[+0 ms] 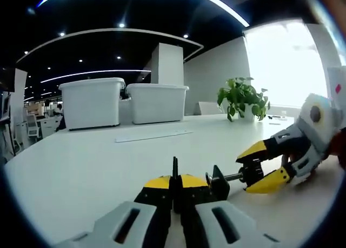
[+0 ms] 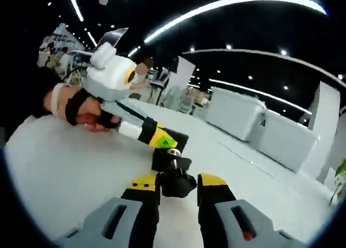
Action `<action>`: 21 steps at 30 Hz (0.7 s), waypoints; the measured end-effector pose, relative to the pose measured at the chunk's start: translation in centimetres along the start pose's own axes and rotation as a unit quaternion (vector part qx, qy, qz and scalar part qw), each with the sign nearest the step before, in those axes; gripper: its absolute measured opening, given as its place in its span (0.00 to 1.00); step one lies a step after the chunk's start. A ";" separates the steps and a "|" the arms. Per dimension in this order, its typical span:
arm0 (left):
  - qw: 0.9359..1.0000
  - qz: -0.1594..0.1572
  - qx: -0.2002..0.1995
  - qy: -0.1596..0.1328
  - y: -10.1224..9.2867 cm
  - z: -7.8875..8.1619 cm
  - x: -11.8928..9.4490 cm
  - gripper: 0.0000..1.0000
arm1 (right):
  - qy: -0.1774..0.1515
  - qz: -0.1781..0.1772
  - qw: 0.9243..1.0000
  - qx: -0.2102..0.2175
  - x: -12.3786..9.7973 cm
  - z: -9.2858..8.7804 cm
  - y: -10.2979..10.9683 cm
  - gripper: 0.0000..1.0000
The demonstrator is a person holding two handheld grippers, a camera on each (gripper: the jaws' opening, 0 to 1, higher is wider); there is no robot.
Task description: Clamp the fixed fixture on the desktop, loosen the retaining clip, secure it to the edge of the desk, and tighten the retaining clip.
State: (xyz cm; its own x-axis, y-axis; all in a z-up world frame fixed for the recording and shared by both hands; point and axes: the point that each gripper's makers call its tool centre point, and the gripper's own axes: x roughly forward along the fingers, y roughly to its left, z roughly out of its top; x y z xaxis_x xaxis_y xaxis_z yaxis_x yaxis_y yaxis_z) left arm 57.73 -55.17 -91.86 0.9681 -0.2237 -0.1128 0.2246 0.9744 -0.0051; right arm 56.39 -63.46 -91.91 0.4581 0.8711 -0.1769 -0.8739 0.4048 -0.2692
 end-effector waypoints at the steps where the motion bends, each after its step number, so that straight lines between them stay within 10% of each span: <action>1: 1.000 0.000 0.000 0.000 0.0 0.0 0.0 0.04 | -0.011 0.006 0.998 0.055 -0.1 0.5 -0.2 0.34; 9: 1.000 -0.001 -0.001 0.000 0.0 0.0 0.0 0.04 | -0.014 0.014 0.960 0.279 -0.1 0.0 -1.7 0.38; 21: 1.000 0.000 0.001 0.000 0.0 0.0 -0.1 0.04 | -0.005 0.016 0.947 0.321 0.0 -0.6 -1.2 0.32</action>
State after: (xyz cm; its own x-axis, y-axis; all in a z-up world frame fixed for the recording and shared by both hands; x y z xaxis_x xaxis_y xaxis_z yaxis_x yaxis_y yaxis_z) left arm 57.66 -55.17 -91.83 0.9679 -0.2246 -0.1131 0.2256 0.9742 -0.0041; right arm 57.57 -64.12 -92.13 0.4301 0.8876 -0.1650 -0.8084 0.4600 0.3672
